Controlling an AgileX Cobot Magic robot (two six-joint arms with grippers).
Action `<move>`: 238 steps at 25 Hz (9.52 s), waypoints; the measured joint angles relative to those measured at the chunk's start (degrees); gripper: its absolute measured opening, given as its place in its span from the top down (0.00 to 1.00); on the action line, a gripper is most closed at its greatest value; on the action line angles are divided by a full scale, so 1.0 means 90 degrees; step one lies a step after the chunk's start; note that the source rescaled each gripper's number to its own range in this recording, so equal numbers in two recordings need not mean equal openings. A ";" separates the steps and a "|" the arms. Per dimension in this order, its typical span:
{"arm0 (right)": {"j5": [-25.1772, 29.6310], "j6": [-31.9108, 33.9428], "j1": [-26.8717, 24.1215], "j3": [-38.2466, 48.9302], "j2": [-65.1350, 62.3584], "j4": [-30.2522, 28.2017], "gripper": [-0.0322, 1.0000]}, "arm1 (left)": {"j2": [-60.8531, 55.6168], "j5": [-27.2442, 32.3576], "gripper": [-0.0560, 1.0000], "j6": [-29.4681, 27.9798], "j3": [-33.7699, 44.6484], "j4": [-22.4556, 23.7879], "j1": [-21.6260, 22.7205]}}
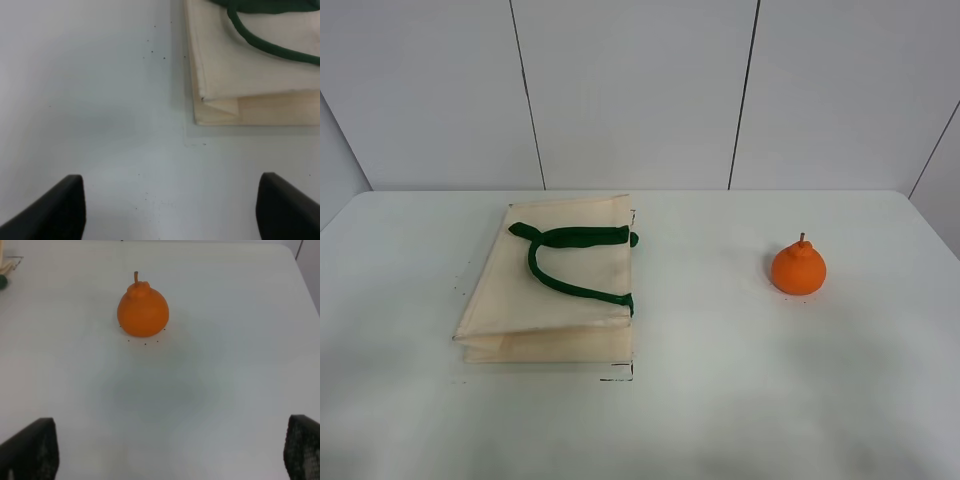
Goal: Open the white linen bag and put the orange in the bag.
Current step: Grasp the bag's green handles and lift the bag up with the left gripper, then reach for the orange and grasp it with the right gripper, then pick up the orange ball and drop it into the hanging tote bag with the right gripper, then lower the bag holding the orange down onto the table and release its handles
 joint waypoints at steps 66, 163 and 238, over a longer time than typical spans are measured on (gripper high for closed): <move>0.0000 0.0000 0.0000 0.0000 0.0000 0.0000 0.00 | 1.4608 -0.1797 0.08 -0.1449 -0.7329 -0.0404 -0.1480; -0.0441 -0.0211 0.0484 -0.7317 1.4221 0.0044 0.00 | 1.1606 0.0832 0.94 -0.0864 -1.0064 -0.0963 -0.1712; 0.1116 0.0480 0.2472 -1.0728 1.4935 0.0196 0.00 | 1.1606 0.0832 0.95 -0.0843 -1.0064 -0.0963 -0.1712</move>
